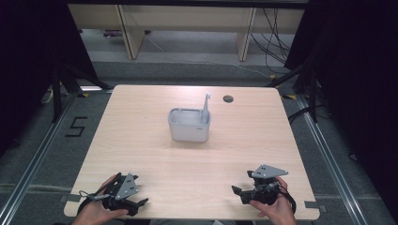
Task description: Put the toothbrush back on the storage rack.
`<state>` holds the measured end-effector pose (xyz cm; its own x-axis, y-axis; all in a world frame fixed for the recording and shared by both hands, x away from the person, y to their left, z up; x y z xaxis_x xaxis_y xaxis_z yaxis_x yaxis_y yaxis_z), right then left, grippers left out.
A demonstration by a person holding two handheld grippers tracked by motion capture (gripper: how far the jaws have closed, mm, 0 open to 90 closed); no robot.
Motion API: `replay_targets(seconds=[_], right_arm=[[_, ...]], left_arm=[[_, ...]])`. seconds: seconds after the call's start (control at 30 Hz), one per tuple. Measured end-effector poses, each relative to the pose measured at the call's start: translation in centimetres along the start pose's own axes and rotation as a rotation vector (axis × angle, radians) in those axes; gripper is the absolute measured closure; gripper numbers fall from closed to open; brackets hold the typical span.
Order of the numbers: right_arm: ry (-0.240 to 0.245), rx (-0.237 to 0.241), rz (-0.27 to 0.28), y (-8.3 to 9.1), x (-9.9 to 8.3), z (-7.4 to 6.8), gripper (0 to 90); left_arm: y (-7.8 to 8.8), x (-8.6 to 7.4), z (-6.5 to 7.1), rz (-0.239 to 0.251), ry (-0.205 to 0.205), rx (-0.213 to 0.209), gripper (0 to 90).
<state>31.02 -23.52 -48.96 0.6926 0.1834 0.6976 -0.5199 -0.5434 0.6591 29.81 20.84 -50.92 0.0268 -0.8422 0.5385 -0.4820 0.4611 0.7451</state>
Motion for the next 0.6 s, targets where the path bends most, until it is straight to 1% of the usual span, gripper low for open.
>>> replay_targets(seconds=[0.03,0.07,0.1,0.13,0.17,0.23,0.27,0.3,0.33,0.43,0.5,0.53,0.57,0.6], right_arm=[[-0.007,0.007,-0.015,-0.01,-0.10,-0.06,17.0],[0.005,0.000,-0.018,-0.13,-0.30,-0.06,17.0],[0.005,0.000,-0.018,-0.13,-0.30,-0.06,17.0],[0.020,-0.004,-0.015,-0.26,-0.39,0.01,17.0],[0.000,-0.004,-0.034,-0.21,-0.54,-0.23,17.0],[-0.004,-0.002,-0.040,-0.21,-0.68,-0.39,17.0],[0.033,0.000,-0.029,-0.29,-0.62,-0.20,17.0],[-0.011,-0.008,-0.039,-0.23,-0.86,-0.54,17.0],[0.041,-0.007,-0.037,-0.31,-0.83,-0.30,17.0],[0.043,-0.007,-0.037,-0.33,-0.93,-0.33,17.0],[0.038,0.005,-0.046,-0.29,-0.98,-0.35,17.0],[0.056,-0.014,-0.036,-0.25,-1.02,-0.29,16.9],[0.044,-0.012,-0.041,-0.25,-1.09,-0.31,17.0],[0.047,-0.012,-0.047,-0.26,-1.10,-0.28,16.9]], left_arm=[[0.00,0.00,0.01,0.000,0.000,0.000,16.3],[0.00,-0.01,0.02,0.000,0.001,0.000,16.3],[0.02,-0.01,0.00,-0.003,-0.004,-0.002,16.3],[0.00,0.00,0.01,0.001,0.000,0.000,16.3],[0.01,0.00,0.01,0.000,0.000,0.000,16.3],[0.02,-0.01,0.01,-0.003,-0.003,-0.002,16.3],[0.01,-0.01,0.01,-0.002,-0.003,-0.002,16.3],[0.01,-0.01,0.02,-0.002,-0.003,-0.002,16.3],[0.02,0.00,0.01,-0.002,-0.004,-0.002,16.3],[0.02,0.00,0.01,-0.002,-0.002,-0.001,16.3],[0.02,0.00,0.02,-0.003,-0.004,-0.002,16.3],[0.02,0.01,0.01,-0.002,-0.003,-0.001,16.3],[0.02,0.01,0.00,-0.001,-0.003,-0.001,16.3],[0.02,0.00,0.00,-0.002,-0.003,-0.001,16.3]])
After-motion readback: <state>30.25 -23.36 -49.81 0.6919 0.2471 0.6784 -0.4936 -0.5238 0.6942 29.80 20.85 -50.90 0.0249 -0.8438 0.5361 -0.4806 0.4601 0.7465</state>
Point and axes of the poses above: each handheld gripper's, and its own axes: y roughly backward along the jaws, x roughly out of its top, z roughly to its right, the point moved 1 cm from there along -y, roughly forward along the jaws, and after that the axes turned 15 degrees about -y, right-handed, at the moved point
